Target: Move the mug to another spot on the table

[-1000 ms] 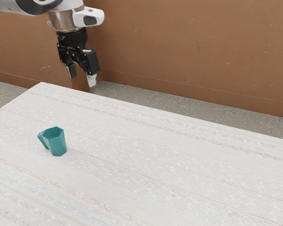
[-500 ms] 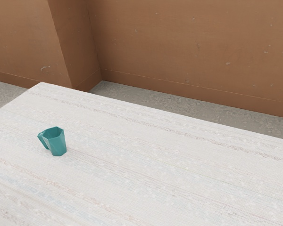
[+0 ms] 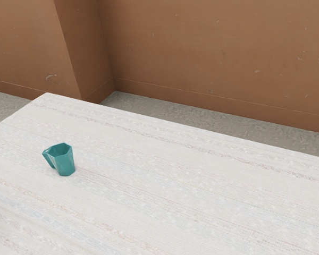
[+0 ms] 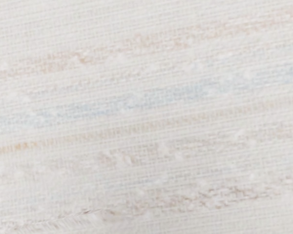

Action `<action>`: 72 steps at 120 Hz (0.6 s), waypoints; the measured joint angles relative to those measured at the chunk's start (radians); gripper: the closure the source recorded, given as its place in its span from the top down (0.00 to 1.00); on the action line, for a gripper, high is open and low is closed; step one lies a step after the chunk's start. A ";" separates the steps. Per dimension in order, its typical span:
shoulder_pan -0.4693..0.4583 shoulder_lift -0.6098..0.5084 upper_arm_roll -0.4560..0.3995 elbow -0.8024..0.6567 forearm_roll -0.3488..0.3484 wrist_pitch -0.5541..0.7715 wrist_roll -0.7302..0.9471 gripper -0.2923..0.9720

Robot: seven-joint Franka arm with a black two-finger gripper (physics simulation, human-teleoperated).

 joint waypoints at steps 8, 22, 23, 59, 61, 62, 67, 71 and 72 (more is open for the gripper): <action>0.001 0.024 -0.020 0.002 -0.005 0.055 0.090 0.77; 0.002 0.073 -0.048 0.026 -0.006 0.124 0.243 0.77; 0.002 0.075 -0.049 0.028 -0.006 0.128 0.253 0.77; 0.002 0.325 -0.054 0.190 -0.089 0.163 0.532 0.77; 0.002 0.334 -0.054 0.195 -0.093 0.160 0.544 0.77; 0.002 0.339 -0.055 0.197 -0.096 0.159 0.550 0.77; 0.003 0.362 -0.055 0.209 -0.105 0.152 0.578 0.77; 0.002 0.379 -0.055 0.220 -0.111 0.145 0.599 0.77; 0.002 0.383 -0.055 0.223 -0.112 0.143 0.604 0.77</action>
